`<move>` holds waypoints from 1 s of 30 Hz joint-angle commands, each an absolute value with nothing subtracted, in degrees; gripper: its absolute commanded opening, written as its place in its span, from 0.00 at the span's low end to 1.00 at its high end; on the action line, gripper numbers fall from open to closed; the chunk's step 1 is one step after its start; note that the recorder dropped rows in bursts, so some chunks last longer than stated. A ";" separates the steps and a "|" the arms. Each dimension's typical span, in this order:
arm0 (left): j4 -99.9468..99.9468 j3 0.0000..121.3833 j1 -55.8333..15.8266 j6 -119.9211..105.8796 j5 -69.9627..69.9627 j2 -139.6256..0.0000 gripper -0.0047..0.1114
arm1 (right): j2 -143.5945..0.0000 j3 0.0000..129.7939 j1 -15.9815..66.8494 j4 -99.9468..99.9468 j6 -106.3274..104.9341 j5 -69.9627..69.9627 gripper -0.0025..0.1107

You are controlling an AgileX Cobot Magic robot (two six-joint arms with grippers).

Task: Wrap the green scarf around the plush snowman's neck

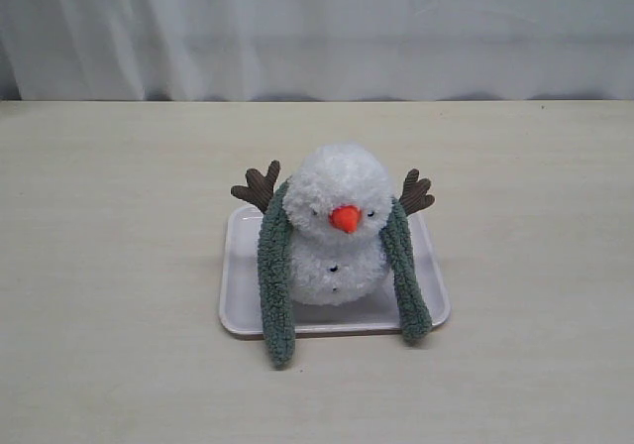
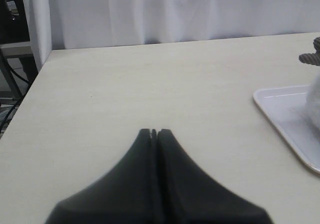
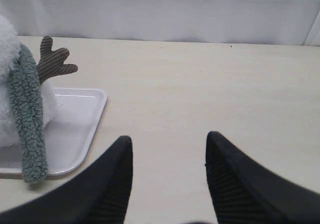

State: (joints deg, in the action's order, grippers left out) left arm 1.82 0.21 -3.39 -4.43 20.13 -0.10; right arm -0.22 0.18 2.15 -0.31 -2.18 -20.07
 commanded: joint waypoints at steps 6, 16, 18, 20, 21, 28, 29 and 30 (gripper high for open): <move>1.79 0.00 -3.59 -4.33 19.16 0.00 0.04 | 0.00 0.00 2.12 -0.89 -1.93 -20.02 0.42; 1.79 0.00 -3.59 -4.33 19.16 0.00 0.04 | 0.00 0.00 2.12 -2.13 -2.05 -20.28 0.37; 1.79 0.00 -3.59 -4.33 19.54 0.00 0.04 | 0.00 0.00 2.12 -2.13 -2.05 -20.28 0.29; 1.79 0.00 -3.59 -4.33 19.54 0.00 0.04 | 0.00 0.00 2.12 -2.13 -2.05 -20.28 0.20; 1.79 0.00 -3.59 -4.33 19.54 0.00 0.04 | 0.00 0.00 2.12 -2.13 -2.05 -20.28 0.12; 1.79 0.00 -3.59 -4.33 19.54 0.00 0.04 | 0.00 0.00 2.12 -2.13 -2.05 -20.28 0.06; 1.79 0.00 -3.59 -4.33 19.54 0.00 0.04 | 0.00 0.00 2.12 -2.13 -2.05 -20.28 0.06; 1.79 0.00 -3.59 -4.33 19.54 0.00 0.04 | 0.00 0.00 2.12 -2.13 -2.05 -20.28 0.06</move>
